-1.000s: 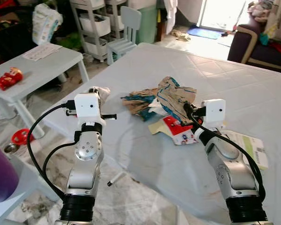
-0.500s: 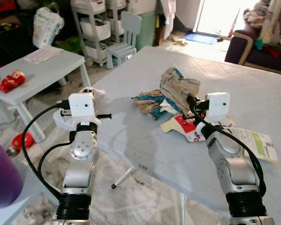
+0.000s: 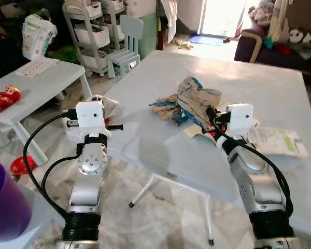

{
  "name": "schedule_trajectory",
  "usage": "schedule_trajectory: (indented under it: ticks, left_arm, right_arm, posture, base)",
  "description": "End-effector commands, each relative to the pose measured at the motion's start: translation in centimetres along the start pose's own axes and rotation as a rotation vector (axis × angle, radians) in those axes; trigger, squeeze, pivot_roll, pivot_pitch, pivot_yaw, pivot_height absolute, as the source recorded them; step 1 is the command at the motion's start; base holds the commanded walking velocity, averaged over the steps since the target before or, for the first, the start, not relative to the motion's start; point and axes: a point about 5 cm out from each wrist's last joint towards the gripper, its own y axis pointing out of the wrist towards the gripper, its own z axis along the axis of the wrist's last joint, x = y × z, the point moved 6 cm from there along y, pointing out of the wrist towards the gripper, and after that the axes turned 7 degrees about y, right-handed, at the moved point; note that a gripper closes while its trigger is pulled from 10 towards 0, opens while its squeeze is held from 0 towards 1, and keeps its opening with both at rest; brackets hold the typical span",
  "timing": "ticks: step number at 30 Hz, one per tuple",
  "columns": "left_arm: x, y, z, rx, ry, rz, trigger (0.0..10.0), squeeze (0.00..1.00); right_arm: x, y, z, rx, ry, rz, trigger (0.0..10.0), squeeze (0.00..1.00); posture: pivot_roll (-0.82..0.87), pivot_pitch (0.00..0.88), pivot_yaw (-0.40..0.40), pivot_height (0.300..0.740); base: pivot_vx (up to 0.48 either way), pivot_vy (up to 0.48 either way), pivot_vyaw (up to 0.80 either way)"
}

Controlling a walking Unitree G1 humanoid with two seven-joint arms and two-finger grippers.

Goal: Picking trash to rubbish bin

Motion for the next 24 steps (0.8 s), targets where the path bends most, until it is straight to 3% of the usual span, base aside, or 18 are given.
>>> schedule_trajectory:
  ticks: [1,4,24]
  left_arm:
    - [-0.81,0.17,-0.12,-0.006,0.02,0.012,0.0,0.0]
    - [-0.79,0.19,-0.11,-0.006,0.02,0.013,0.0,0.0]
    - [-0.96,0.35,0.49,0.03,0.029,0.024,0.0,0.0]
  right_arm:
    - [-0.67,0.36,0.87,0.03,0.007,0.015,0.0,0.0]
    - [-0.61,0.38,0.89,0.031,0.008,0.011,0.0,0.0]
    - [-0.71,0.54,1.12,0.042,-0.022,0.013,0.0,0.0]
  posture:
    - [-0.02,0.0,-0.002,0.74]
    - [-0.02,0.0,-0.001,0.74]
    - [-0.02,0.0,-0.007,0.74]
  base:
    - [0.0,0.439,0.0]
    - [0.0,0.439,0.0]
    - [0.0,0.0,0.04]
